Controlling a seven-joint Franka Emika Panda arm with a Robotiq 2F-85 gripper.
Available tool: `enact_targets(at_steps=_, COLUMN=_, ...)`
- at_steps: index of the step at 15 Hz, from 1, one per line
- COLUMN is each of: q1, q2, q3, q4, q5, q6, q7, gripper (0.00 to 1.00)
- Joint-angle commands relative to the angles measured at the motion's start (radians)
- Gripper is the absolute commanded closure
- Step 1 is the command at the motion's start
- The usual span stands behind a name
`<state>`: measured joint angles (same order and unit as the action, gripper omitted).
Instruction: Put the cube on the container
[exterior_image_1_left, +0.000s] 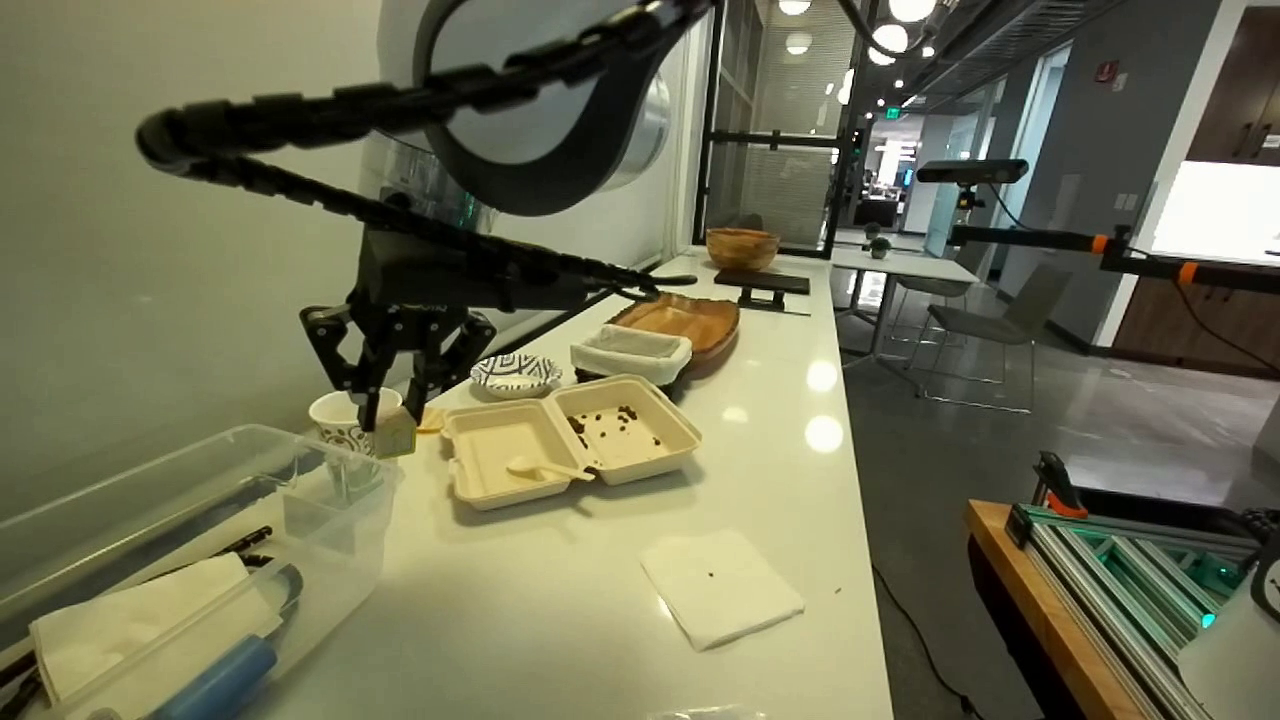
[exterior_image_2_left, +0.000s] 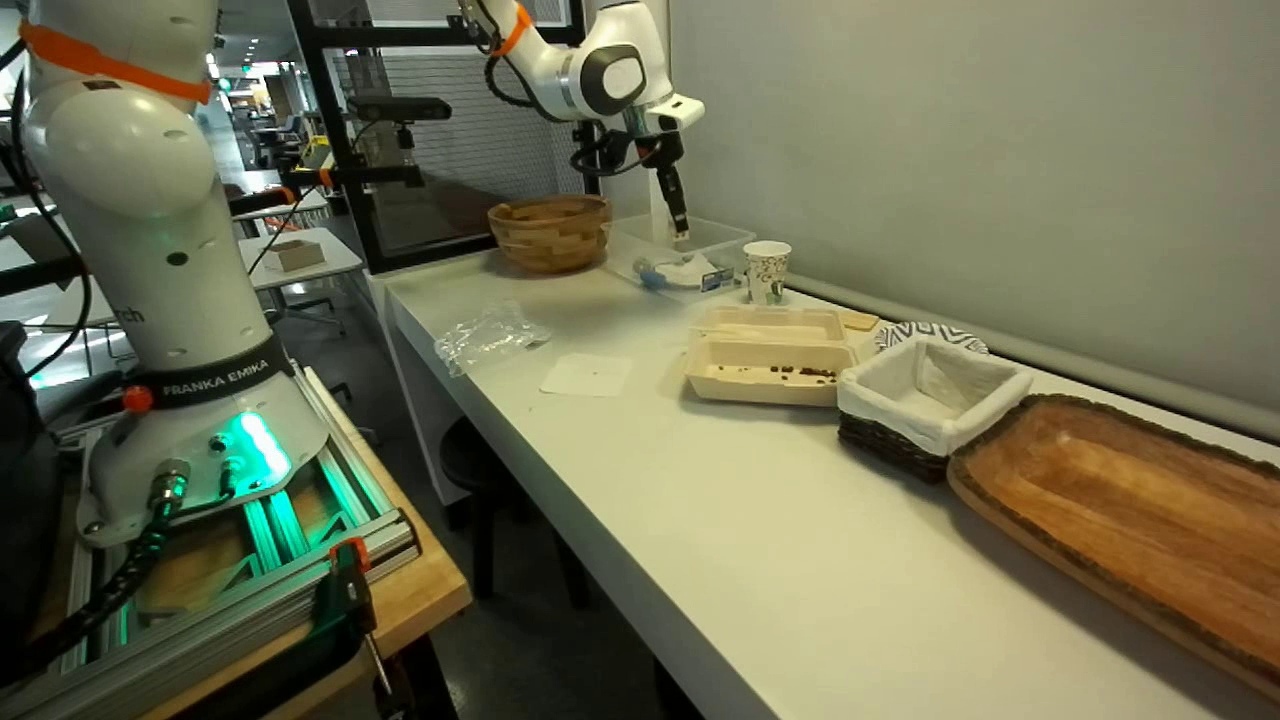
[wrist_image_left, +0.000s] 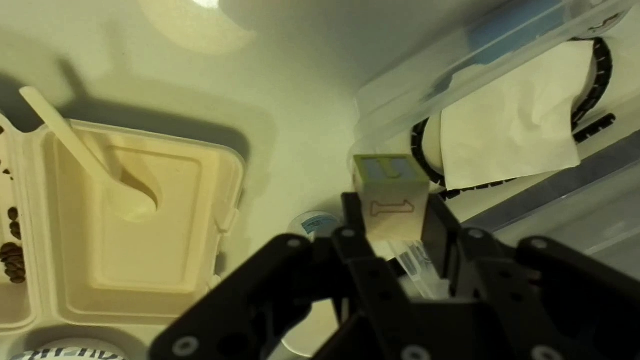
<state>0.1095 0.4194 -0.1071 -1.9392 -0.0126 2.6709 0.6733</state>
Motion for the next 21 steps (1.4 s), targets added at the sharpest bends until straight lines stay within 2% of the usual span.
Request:
enact_targets(at_steps=1, q1=-0.009, q2=0.052, q3=0.006, q4=0.051, q5=0.033, q6=-0.006, q7=-0.028, gripper=0.91)
enact_targets(at_steps=17, q1=-0.008, q2=0.107, q3=-0.005, q4=0.131, q5=0.05, q6=-0.128, q7=-0.011, gripper=0.91)
enact_targets(at_steps=21, q1=-0.011, q2=0.113, q3=-0.001, q4=0.137, q5=0.059, q6=-0.128, q7=-0.017, gripper=0.91)
